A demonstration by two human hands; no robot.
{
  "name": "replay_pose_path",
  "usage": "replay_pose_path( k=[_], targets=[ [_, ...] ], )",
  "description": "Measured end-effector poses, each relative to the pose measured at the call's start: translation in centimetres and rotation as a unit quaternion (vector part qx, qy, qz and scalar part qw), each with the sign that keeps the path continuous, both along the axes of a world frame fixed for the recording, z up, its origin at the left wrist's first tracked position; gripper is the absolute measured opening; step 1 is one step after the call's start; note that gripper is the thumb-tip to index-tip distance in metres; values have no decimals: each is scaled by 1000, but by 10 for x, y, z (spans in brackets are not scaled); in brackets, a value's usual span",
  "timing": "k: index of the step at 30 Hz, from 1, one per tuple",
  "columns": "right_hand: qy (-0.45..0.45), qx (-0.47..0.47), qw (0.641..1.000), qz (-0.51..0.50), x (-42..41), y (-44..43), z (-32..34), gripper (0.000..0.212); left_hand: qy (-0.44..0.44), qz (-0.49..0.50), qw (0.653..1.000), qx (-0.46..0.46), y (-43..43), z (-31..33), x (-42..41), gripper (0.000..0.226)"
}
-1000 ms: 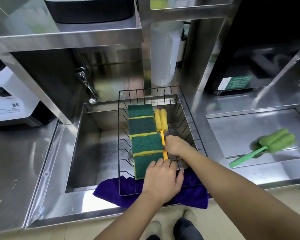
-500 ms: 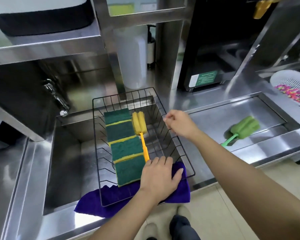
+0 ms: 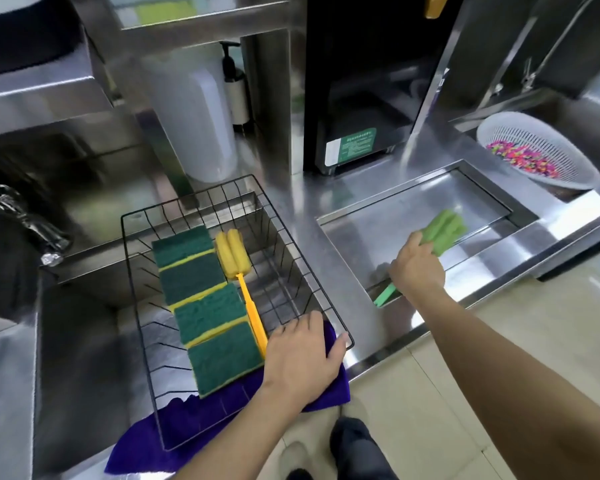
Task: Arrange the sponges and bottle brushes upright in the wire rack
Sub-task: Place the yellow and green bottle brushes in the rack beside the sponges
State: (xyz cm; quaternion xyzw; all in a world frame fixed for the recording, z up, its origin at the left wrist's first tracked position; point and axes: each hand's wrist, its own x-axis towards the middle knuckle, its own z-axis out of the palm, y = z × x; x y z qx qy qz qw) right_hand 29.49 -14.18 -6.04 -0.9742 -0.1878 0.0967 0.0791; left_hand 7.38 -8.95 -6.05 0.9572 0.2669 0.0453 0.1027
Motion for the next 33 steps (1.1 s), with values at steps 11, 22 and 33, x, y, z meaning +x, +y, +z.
replay_pose_path(
  k=[11,22,33],
  targets=[
    [93,38,990,-103,2,5,-10,60,-17,-4,1000,5,-1,2,0,46],
    [86,360,916,-154,-1,22,24,40,-34,-5,999,11,-2,3,-1,45],
    [254,380,877,147,-66,101,60,45,-66,42,996,41,7,2,-26,40]
  ],
)
